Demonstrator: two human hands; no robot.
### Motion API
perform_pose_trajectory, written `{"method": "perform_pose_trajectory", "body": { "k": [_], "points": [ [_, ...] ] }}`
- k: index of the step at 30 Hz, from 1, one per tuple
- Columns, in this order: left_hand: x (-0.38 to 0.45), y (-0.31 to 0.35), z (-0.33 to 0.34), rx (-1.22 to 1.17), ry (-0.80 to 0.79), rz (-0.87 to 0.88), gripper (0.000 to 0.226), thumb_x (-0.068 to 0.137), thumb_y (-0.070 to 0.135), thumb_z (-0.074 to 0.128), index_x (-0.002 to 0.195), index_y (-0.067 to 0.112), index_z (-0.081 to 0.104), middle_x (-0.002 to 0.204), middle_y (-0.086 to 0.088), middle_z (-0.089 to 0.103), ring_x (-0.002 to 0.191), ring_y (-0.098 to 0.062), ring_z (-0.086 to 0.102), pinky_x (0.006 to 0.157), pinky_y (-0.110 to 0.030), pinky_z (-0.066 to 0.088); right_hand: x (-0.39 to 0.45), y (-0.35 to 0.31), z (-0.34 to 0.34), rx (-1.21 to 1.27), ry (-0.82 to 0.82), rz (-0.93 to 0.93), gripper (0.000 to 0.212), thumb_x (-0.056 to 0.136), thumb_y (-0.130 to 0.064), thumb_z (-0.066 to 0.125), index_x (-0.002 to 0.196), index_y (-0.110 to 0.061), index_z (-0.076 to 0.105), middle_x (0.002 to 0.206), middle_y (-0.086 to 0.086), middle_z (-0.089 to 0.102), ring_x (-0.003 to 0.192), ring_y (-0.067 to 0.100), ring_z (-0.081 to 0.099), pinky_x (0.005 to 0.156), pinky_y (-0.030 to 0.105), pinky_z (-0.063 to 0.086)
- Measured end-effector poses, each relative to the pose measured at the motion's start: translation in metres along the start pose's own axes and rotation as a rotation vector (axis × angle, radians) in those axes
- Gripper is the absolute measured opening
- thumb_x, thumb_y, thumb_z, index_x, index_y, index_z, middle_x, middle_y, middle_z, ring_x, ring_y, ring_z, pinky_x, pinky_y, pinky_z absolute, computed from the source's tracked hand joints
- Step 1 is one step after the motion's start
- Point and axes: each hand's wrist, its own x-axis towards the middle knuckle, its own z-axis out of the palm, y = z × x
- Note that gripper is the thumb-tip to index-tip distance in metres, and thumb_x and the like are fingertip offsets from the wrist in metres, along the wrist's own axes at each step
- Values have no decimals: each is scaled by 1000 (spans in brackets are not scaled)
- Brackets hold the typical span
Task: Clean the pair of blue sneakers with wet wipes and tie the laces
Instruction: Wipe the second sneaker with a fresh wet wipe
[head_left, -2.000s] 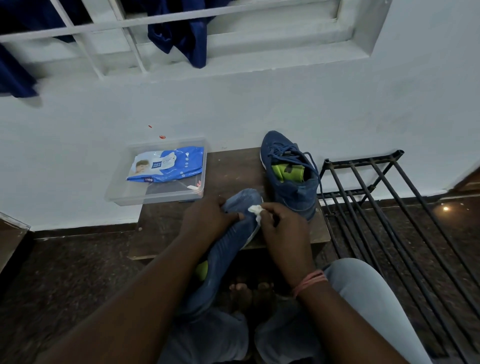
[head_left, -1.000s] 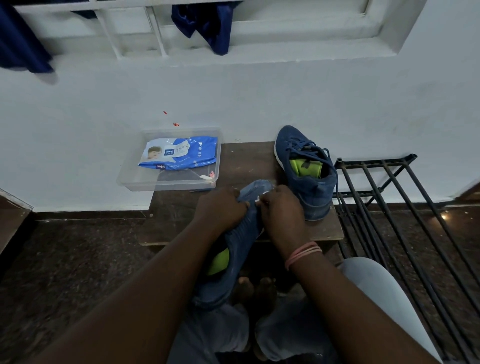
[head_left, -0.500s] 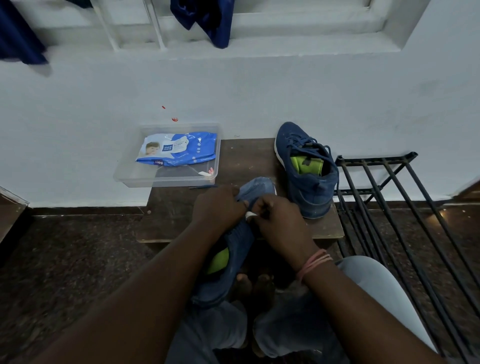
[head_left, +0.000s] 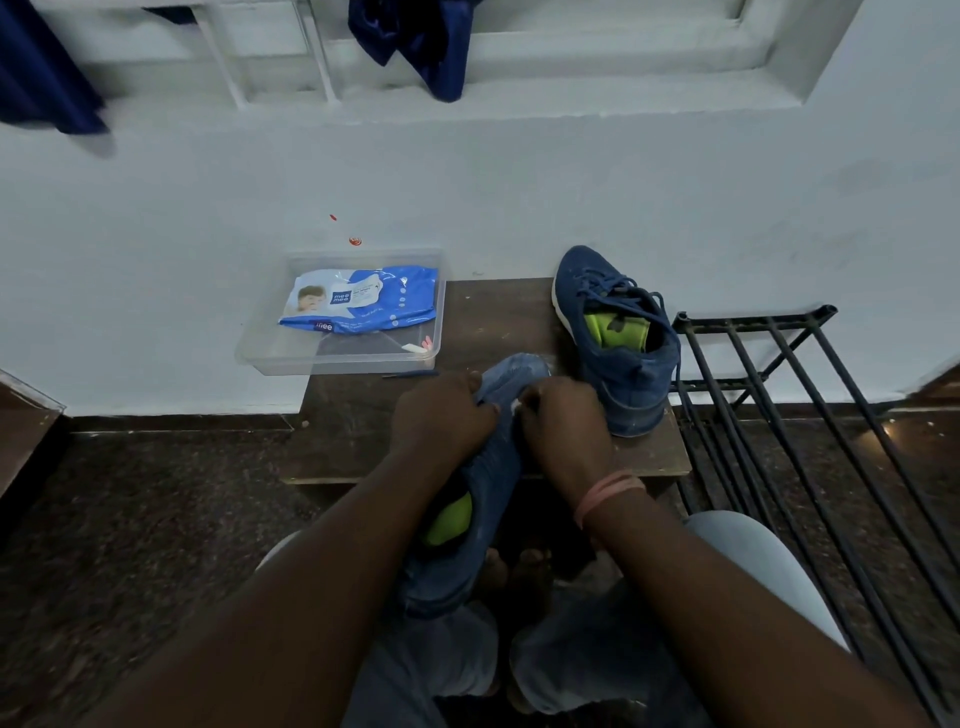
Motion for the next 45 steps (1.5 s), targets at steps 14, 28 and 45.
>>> {"method": "perform_pose_trajectory", "body": {
  "k": [14, 28, 45],
  "points": [
    [-1, -2, 6, -9, 53, -37, 42, 89, 52, 60, 121, 28, 72, 104, -2, 75, 97, -24, 70, 80, -33, 51, 17, 2, 2, -119, -50, -20, 16, 93, -16, 57, 95, -9, 71, 99, 13, 70, 89, 30, 67, 75, 31, 50],
    [-4, -3, 10, -90, 64, -77, 56, 87, 53, 61, 138, 33, 62, 133, 3, 68, 118, -23, 65, 98, -40, 53, 17, -2, -2, -112, -87, 4, 20, 92, -18, 56, 86, -9, 73, 91, 11, 71, 82, 28, 67, 67, 28, 45],
    [-8, 1, 15, -56, 32, -73, 56, 92, 49, 52, 147, 37, 49, 132, -1, 67, 119, -27, 63, 95, -40, 52, 10, -10, -2, -65, 68, 53, 16, 97, -9, 53, 93, -4, 67, 100, 15, 65, 92, 31, 64, 70, 28, 39]
  ]
}}
